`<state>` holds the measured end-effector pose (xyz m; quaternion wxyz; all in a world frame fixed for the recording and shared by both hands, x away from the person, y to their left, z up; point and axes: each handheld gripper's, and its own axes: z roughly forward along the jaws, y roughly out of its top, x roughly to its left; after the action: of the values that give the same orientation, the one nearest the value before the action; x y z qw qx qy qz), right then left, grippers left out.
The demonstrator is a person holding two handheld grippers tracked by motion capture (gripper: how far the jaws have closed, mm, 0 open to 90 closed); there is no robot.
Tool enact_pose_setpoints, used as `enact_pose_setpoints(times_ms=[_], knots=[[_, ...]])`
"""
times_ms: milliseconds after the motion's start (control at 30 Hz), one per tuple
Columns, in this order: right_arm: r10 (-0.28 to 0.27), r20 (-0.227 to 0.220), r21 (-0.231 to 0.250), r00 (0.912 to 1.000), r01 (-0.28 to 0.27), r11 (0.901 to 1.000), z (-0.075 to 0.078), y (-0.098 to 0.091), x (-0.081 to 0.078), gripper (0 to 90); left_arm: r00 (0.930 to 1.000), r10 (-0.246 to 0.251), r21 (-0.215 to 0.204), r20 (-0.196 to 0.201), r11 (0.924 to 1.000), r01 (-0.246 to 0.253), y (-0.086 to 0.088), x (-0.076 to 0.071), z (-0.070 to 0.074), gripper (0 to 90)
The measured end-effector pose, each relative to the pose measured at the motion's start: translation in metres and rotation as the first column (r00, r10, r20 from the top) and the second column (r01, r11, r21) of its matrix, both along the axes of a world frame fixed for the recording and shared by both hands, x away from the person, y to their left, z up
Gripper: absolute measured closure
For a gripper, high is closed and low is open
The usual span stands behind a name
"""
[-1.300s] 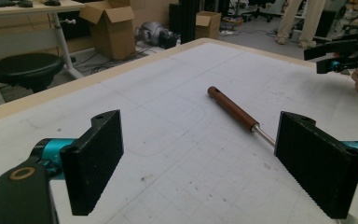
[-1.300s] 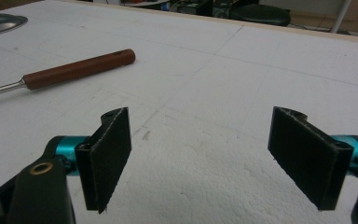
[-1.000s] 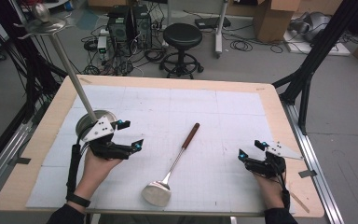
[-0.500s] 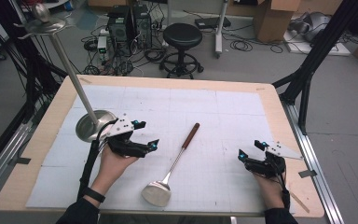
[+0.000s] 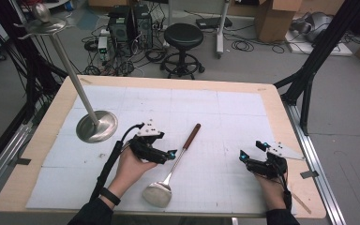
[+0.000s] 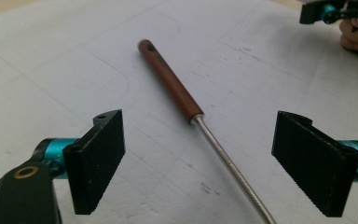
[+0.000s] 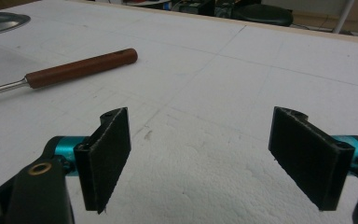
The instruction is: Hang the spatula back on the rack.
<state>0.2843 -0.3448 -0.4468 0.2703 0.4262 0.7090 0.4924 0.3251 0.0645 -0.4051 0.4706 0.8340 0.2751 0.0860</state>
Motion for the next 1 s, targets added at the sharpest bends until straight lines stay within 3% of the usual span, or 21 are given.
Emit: enact_pose_setpoints(times_ms=[100, 433, 733, 933, 1000], knots=[[0.000, -0.001, 0.001, 1.0000, 0.000, 1.0000, 0.000, 0.000, 0.000, 20.3, 0.9989, -0.006, 0.043, -0.046, 0.9990, 0.008, -0.010, -0.001, -0.005, 19.3], [0.003, 0.002, -0.002, 1.0000, -0.003, 1.0000, 0.000, 0.000, 0.000, 20.3, 0.9939, 0.015, 0.128, -0.109, 0.9917, -0.001, -0.032, 0.002, -0.021, 26.6], [0.006, -0.001, 0.000, 1.0000, -0.006, 1.0000, 0.000, 0.000, 0.000, 20.3, 0.9918, 0.045, 0.229, -0.119, 0.9732, -0.017, -0.042, 0.001, -0.027, 47.3], [0.004, -0.007, 0.007, 1.0000, -0.004, 1.0000, 0.000, 0.000, 0.000, 20.3, 0.9926, 0.074, 0.291, -0.097, 0.9558, -0.043, -0.048, -0.002, -0.025, 56.8], [0.003, -0.007, 0.008, 1.0000, -0.003, 1.0000, 0.000, 0.000, 0.000, 20.3, 0.9922, 0.079, 0.297, -0.096, 0.9538, -0.047, -0.049, -0.003, -0.024, 62.0]])
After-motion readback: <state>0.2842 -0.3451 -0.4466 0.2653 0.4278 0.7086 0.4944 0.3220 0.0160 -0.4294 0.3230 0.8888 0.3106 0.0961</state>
